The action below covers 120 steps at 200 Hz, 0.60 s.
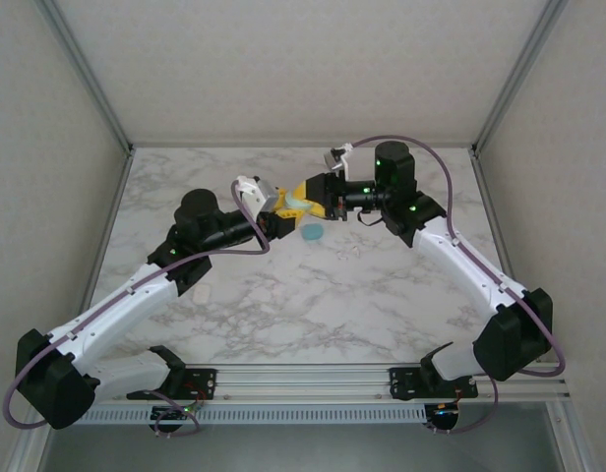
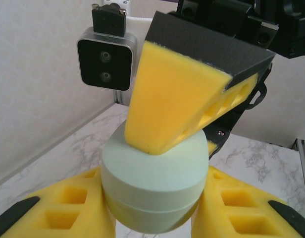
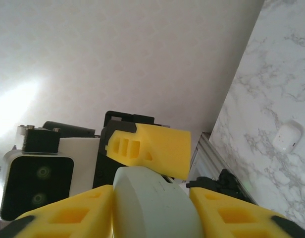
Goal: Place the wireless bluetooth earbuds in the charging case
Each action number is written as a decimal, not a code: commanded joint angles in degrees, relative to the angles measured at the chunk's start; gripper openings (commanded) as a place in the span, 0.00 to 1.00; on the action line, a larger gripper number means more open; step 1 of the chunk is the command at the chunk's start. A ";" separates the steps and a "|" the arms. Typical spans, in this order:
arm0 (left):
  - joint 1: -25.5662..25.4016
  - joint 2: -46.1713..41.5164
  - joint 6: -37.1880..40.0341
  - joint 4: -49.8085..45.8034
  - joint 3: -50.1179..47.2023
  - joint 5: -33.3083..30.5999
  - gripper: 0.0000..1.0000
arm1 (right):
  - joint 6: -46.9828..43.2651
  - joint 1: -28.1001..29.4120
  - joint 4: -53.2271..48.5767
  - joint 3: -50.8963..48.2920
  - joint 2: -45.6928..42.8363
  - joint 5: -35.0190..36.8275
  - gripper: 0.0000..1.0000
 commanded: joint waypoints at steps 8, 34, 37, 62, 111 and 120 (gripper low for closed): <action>-0.24 -0.26 -0.69 2.76 1.46 -0.81 0.23 | 0.20 -0.22 0.57 -1.45 -1.98 -1.48 0.34; -0.22 -0.26 1.11 0.20 1.79 -1.51 0.26 | -2.04 -0.31 -2.99 -1.41 -2.33 1.35 0.26; -0.21 -0.26 1.33 -0.31 1.93 -1.63 0.26 | -2.11 -0.28 -3.24 -1.43 -2.32 1.69 0.24; -0.18 -0.47 2.76 -3.30 2.28 -3.72 0.48 | -2.27 -0.35 -3.22 -2.56 -2.65 5.69 0.19; 0.06 -2.34 2.90 -5.23 -0.71 -6.61 0.66 | 0.95 -0.35 2.79 -6.40 -0.28 14.17 0.16; 0.10 -2.79 2.93 -6.95 -0.74 -7.25 0.68 | 2.17 -0.34 5.32 -6.98 0.76 14.06 0.16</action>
